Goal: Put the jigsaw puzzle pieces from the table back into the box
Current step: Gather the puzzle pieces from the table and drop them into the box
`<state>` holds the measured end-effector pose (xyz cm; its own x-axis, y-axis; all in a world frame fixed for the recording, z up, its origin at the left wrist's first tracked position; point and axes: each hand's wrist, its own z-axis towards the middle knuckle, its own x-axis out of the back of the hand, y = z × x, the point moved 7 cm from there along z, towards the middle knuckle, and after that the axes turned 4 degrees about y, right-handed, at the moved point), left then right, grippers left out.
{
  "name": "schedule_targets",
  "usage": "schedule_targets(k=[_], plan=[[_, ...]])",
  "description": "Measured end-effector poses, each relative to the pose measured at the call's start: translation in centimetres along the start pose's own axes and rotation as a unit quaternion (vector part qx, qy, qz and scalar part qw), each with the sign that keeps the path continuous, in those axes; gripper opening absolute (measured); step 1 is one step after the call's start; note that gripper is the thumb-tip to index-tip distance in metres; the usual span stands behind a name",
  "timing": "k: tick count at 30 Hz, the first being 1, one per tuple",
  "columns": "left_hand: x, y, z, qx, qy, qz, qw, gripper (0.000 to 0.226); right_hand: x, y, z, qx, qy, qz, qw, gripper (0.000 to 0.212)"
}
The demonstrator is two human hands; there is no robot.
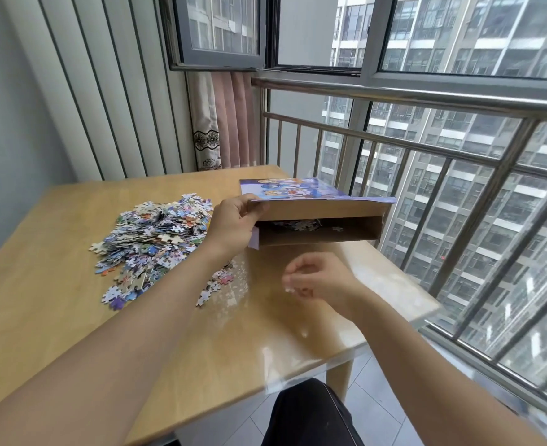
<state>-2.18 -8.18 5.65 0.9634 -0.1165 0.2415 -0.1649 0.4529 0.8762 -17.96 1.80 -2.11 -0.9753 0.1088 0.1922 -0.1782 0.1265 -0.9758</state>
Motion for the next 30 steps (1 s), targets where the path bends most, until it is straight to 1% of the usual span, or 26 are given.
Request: schedule_targets(k=[1,2,4,6,8,9,11,13,15,17,18,21,23,25,27,29,30], plan=[[0.0,0.1,0.0,-0.001,0.000,-0.006,1.000,0.016,1.1,-0.3,0.1,-0.033,0.029,0.096,0.994,0.011],[0.1,0.2,0.0,0.001,-0.001,-0.010,1.000,0.016,2.3,-0.7,0.4,-0.062,0.064,0.175,0.981,0.012],[0.2,0.2,0.1,0.003,0.000,-0.013,1.000,0.016,4.7,-1.6,1.7,-0.096,0.137,0.285,0.944,0.015],[0.2,0.5,0.2,0.004,-0.002,-0.016,1.000,0.016,6.6,-2.5,3.2,-0.090,0.204,0.327,0.919,0.019],[0.3,1.0,0.4,0.003,0.001,-0.026,1.000,0.016,7.7,-2.8,4.7,-0.085,0.249,0.343,0.902,0.028],[0.4,1.2,0.5,0.004,0.001,-0.033,0.999,0.014,8.0,-2.9,5.3,-0.088,0.256,0.354,0.895,0.031],[0.4,1.6,0.7,0.003,-0.005,-0.037,0.999,0.012,8.1,-3.5,6.2,-0.083,0.240,0.364,0.896,0.036],[0.4,1.9,0.9,-0.002,-0.008,-0.033,0.999,0.012,8.1,-4.5,6.5,-0.068,0.203,0.353,0.911,0.041],[0.5,2.0,1.0,-0.005,-0.007,-0.035,0.999,0.012,8.3,-4.9,6.6,-0.055,0.185,0.334,0.923,0.044],[0.5,2.2,1.1,-0.007,-0.011,-0.034,0.999,0.012,9.0,-4.5,6.4,-0.051,0.209,0.289,0.933,0.038],[0.4,2.3,1.2,-0.008,-0.014,-0.035,0.999,0.012,9.6,-4.3,6.1,-0.046,0.235,0.243,0.940,0.032],[0.4,2.6,1.2,-0.009,-0.008,-0.044,0.999,0.012,10.1,-4.5,4.5,0.003,0.286,0.052,0.957,0.020],[0.2,2.3,1.3,-0.009,-0.008,-0.044,0.999,0.012,8.8,-5.7,2.7,0.079,0.283,-0.079,0.953,0.013],[-0.1,1.6,1.2,-0.003,-0.020,-0.045,0.999,0.015,5.5,-7.1,0.6,0.189,0.233,-0.216,0.929,0.016],[-0.3,0.6,0.8,0.001,-0.029,-0.040,0.999,0.016,1.5,-6.8,-0.4,0.261,0.152,-0.313,0.901,0.013],[-0.5,-0.5,0.0,0.002,-0.041,-0.036,0.999,0.015,-1.6,-5.6,-0.3,0.289,0.096,-0.352,0.885,0.008],[-0.7,-1.2,-0.6,0.007,-0.054,-0.039,0.998,0.014,-2.9,-5.0,-0.1,0.295,0.072,-0.352,0.885,0.005]])
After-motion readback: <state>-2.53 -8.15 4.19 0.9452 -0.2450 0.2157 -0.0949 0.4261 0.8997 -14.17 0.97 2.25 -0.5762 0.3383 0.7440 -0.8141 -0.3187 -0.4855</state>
